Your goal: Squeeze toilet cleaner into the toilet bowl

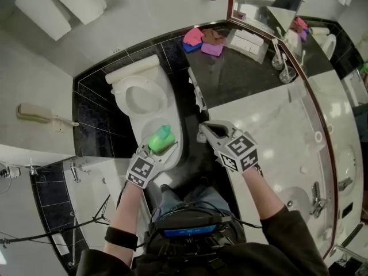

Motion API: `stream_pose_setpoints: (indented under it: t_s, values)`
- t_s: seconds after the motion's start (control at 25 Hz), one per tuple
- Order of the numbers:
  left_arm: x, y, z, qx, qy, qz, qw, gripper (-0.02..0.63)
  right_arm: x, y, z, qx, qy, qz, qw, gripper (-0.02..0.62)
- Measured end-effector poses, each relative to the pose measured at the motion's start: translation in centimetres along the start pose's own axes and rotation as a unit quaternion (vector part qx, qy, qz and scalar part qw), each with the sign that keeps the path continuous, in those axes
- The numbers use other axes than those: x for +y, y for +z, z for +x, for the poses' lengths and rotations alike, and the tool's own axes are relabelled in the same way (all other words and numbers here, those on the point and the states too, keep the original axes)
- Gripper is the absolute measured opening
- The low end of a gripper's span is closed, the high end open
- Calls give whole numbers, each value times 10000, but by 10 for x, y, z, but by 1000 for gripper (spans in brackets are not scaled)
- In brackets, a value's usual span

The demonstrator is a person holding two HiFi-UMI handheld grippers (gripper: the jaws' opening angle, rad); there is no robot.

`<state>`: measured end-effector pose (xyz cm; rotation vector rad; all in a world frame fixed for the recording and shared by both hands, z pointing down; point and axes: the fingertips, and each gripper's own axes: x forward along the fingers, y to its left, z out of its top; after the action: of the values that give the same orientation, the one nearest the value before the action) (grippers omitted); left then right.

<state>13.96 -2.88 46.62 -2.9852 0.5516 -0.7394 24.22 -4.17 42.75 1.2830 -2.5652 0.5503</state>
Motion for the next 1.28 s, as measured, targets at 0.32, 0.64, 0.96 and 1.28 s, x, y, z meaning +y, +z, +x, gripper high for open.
stream_pose_setpoints:
  t_s: [0.32,0.64,0.96,1.28]
  values:
    - [9,-24,-56,-19,408,-154,9990,186,24,-4,34,144,177,128,9997,0]
    - [22,-39,-89,-189,589,-403,9973,186,43,-6,59,323,199,-39,9993,0]
    - [33,-51,-109,-220,663,-565,9960,186,59,-6,78,477,236,-146,9985,0]
    - [40,-59,-116,-223,609,-558,9963,186,59,-9,89,551,205,-130,9982,0]
